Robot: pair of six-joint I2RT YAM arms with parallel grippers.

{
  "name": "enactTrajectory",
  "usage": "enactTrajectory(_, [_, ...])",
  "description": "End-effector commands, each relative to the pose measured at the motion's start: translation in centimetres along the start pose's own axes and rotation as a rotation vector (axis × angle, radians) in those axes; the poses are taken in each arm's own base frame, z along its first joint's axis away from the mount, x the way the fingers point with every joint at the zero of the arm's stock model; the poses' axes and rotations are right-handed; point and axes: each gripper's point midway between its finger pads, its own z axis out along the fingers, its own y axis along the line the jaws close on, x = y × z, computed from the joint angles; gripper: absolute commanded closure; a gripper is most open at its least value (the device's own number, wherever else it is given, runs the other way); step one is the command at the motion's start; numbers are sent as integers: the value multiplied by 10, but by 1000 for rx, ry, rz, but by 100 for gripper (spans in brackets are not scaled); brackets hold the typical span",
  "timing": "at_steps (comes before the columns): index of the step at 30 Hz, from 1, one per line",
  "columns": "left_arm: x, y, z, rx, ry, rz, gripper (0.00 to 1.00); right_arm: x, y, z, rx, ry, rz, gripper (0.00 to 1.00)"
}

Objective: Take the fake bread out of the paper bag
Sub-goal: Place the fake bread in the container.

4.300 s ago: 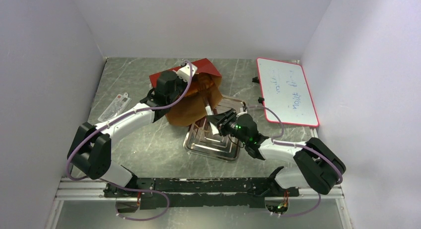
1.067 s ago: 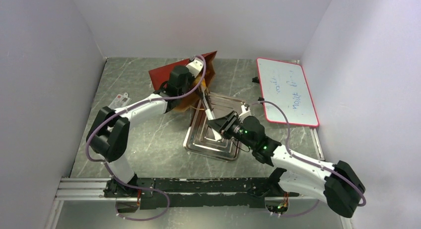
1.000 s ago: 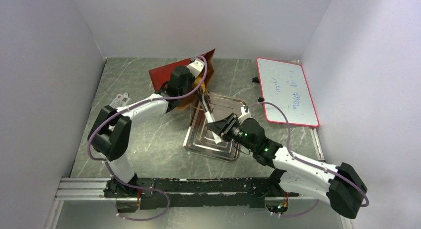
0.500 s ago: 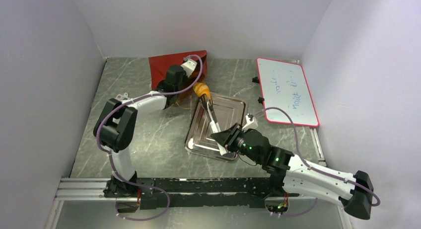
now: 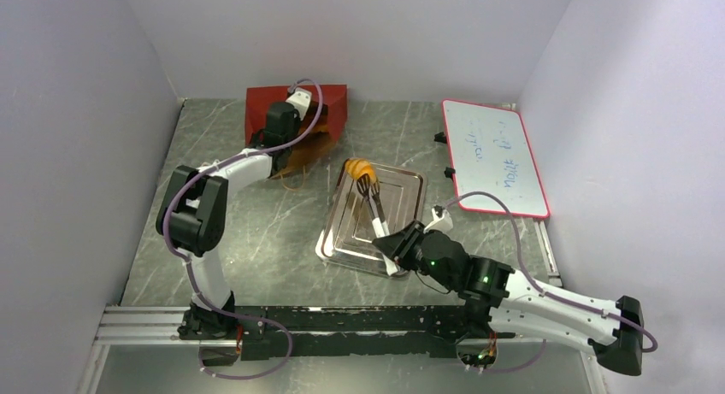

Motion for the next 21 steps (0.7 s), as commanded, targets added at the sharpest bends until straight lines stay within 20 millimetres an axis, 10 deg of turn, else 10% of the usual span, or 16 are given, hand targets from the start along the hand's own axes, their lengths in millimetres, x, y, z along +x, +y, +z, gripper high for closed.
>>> enactTrajectory(1, [-14,15,-2,-37,-12,-63,93,-8,-7,-4,19,-47,46,100])
enactTrajectory(21, [-42,-12,-52,18,-67,-92,93,0,-39,20,37,-27,151,100])
